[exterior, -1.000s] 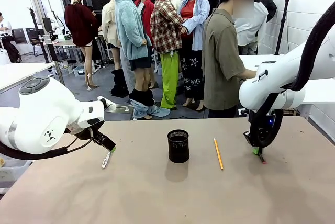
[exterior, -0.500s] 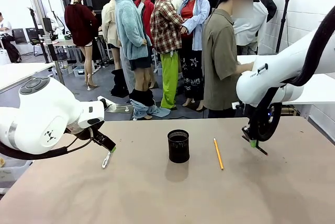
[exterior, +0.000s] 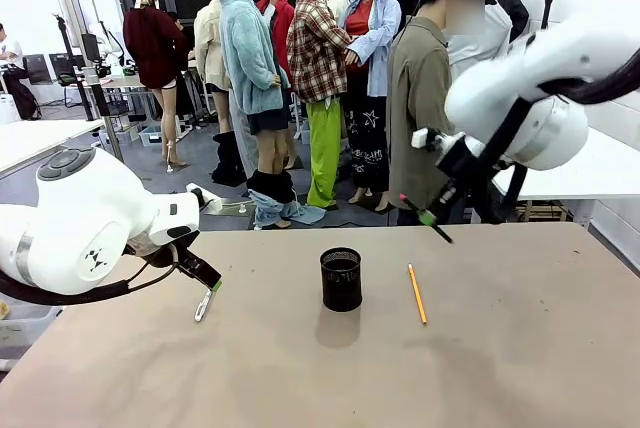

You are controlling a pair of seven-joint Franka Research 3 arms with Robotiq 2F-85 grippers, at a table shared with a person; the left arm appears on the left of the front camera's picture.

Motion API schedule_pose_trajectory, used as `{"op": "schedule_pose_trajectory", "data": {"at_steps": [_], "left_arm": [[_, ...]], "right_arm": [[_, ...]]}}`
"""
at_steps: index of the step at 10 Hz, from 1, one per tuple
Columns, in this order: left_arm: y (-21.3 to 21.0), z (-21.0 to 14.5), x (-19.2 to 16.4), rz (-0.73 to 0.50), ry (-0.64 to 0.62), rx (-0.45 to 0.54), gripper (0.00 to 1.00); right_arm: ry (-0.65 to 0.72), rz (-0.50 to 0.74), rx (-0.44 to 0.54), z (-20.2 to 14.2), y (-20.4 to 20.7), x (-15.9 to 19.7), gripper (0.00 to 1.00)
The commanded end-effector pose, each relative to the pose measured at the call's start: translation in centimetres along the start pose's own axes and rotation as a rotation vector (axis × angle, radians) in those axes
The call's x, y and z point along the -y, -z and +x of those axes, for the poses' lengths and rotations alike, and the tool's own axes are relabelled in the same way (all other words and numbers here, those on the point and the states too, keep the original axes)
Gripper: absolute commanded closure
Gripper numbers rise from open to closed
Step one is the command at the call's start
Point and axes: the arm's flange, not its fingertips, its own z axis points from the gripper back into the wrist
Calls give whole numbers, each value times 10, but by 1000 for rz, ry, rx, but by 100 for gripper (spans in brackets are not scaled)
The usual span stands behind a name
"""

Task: Place the pens into the pen holder.
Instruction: Pick up a writing instrument from the table and place it into the Pen holder.

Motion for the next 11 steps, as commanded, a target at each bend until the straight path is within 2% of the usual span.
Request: {"op": "schedule_pose_trajectory", "data": {"at_steps": [1, 4, 5, 8, 11], "left_arm": [[-1, 0, -2, 0, -4, 1, 0], [-1, 0, -2, 0, -4, 1, 0], [-1, 0, -2, 0, -4, 1, 0], [-1, 0, -2, 0, -4, 1, 0], [-1, 0, -2, 0, -4, 1, 0]], "right_arm": [[-229, 256, 268, -2, 8, -6, 100], [-371, 435, 457, 45, 28, -20, 100], [-416, 454, 494, 59, 37, -26, 100], [-427, 498, 511, 86, 76, -22, 100], [-390, 567, 486, 87, 114, -15, 100]]}}
